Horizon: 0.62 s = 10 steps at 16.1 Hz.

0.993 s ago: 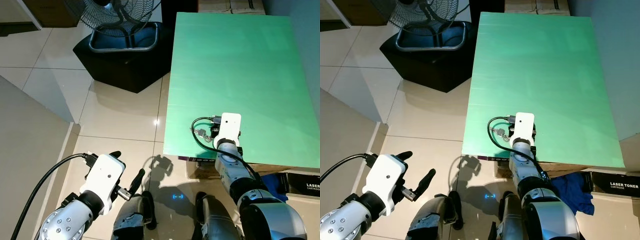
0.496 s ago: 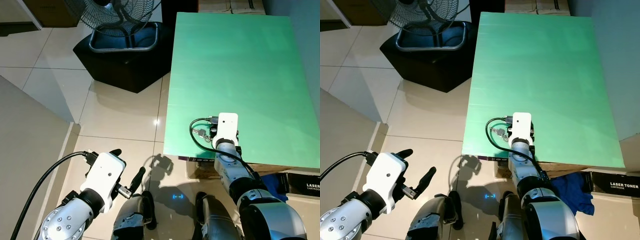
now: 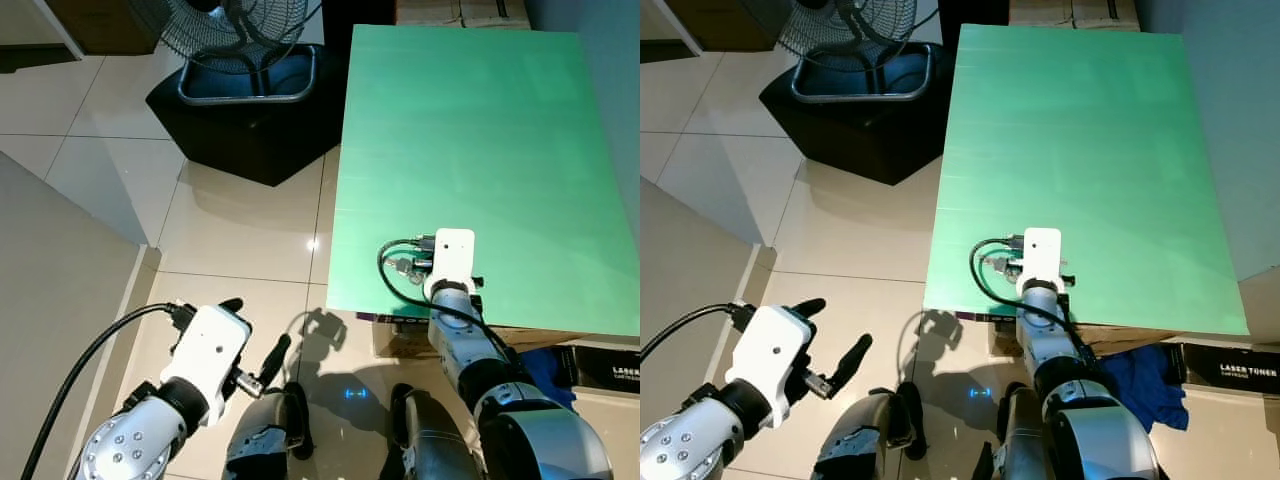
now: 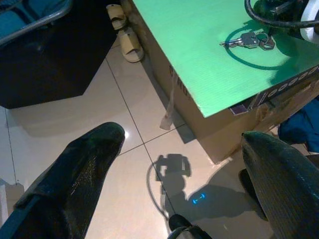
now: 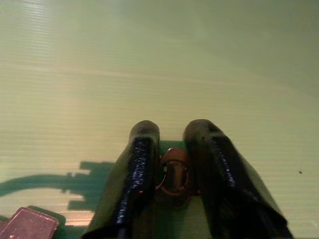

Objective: Hang keys on a hook

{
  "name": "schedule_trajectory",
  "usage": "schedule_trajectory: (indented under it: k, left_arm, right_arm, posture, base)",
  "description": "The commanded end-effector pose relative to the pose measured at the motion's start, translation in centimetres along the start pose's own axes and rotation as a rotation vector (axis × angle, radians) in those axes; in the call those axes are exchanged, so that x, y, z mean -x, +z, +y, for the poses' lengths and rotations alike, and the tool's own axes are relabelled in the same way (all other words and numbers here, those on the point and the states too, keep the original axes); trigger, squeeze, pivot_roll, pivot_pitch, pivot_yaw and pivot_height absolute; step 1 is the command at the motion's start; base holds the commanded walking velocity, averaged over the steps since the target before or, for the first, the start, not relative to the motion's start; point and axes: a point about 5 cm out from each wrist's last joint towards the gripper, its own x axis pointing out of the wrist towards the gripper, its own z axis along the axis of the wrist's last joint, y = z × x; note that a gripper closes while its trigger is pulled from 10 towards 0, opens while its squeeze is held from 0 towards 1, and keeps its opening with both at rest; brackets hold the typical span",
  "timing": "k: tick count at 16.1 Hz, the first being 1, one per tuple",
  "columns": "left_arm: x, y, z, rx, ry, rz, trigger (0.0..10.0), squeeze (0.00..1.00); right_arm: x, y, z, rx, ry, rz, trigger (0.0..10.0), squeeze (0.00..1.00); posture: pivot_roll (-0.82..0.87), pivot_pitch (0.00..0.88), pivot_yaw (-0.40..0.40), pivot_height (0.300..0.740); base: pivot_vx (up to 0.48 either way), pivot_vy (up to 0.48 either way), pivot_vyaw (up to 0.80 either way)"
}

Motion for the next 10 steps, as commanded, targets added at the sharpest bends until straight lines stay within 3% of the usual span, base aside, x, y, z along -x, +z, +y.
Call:
schedule_trajectory:
  k: [1, 8, 10]
  left_arm:
    - [0.1, -0.4, -0.1, 0.002, -0.012, 0.016, 10.0, 0.0]
    - [-0.3, -0.3, -0.2, 0.006, -0.014, 0.007, 10.0, 0.0]
    - [-0.4, -0.3, -0.2, 0.006, -0.014, 0.005, 10.0, 0.0]
  right_arm:
    - [0.5, -0.4, 0.5, 0.014, 0.011, -0.007, 0.0, 0.0]
    - [-0.4, 2.8, 1.2, -0.022, 0.023, -0.127, 0.0, 0.0]
    - [-0.5, 2.3, 1.1, -0.015, 0.009, -0.061, 0.0, 0.0]
  posture:
    - [0.08, 0.326, 0.103, 0.713]
    - [0.06, 0.322, 0.097, 0.713]
    - [0.06, 0.322, 0.098, 0.713]
  base:
    - [0.0, 0.0, 0.0]
    - [0.0, 0.0, 0.0]
    - [0.0, 0.0, 0.0]
